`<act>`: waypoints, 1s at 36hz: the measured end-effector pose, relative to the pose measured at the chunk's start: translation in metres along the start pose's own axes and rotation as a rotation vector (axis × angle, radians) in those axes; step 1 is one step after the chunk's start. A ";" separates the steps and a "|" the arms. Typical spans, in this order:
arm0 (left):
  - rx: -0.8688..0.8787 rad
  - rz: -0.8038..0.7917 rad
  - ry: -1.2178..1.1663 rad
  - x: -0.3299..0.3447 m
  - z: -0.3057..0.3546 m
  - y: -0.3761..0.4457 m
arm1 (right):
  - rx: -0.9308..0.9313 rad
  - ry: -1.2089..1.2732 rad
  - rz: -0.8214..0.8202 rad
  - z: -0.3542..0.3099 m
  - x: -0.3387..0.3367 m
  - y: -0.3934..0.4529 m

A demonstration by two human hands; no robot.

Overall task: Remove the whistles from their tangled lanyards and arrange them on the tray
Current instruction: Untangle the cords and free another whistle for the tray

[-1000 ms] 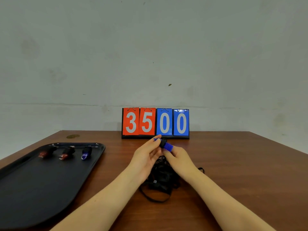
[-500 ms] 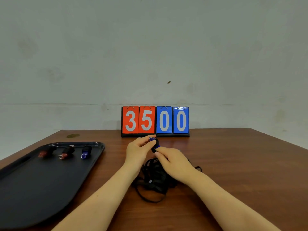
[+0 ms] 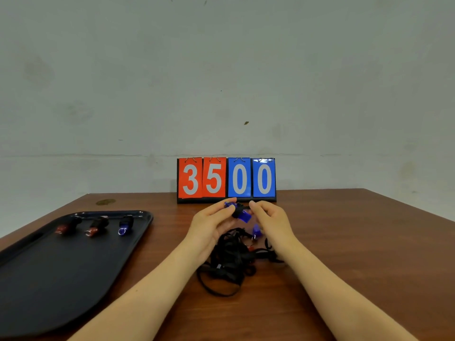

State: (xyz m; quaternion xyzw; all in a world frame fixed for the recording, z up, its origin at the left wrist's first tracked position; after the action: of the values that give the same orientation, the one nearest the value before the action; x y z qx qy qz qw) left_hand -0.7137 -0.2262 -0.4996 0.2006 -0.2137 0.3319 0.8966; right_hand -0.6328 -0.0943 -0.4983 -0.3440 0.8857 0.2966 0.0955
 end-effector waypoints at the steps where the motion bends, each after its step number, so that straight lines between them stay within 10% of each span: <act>1: -0.017 -0.008 -0.056 0.002 -0.001 -0.001 | 0.010 0.010 -0.020 -0.001 0.001 -0.001; 17: 0.036 0.122 -0.429 -0.006 -0.001 0.005 | -0.291 -0.335 -0.261 -0.002 0.031 -0.014; 30: 0.305 0.196 0.723 -0.025 0.007 0.019 | -0.332 -0.428 -0.152 -0.007 0.019 -0.011; 36: 0.282 0.083 0.815 -0.018 0.006 0.018 | -0.243 -0.325 -0.035 -0.003 0.011 -0.006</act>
State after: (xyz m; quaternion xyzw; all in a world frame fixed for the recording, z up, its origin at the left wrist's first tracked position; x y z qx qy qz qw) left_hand -0.7403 -0.2255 -0.5003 0.1648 0.1972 0.4457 0.8575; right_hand -0.6370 -0.1059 -0.5031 -0.3159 0.8102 0.4514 0.2001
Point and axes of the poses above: each hand's wrist, its own y-axis towards the middle knuckle, its own x-axis out of the palm, z = x × y, the point moved 3 cm from there along y, towards the middle knuckle, and after that the axes turned 10 degrees about -y, right-handed, at the moved point
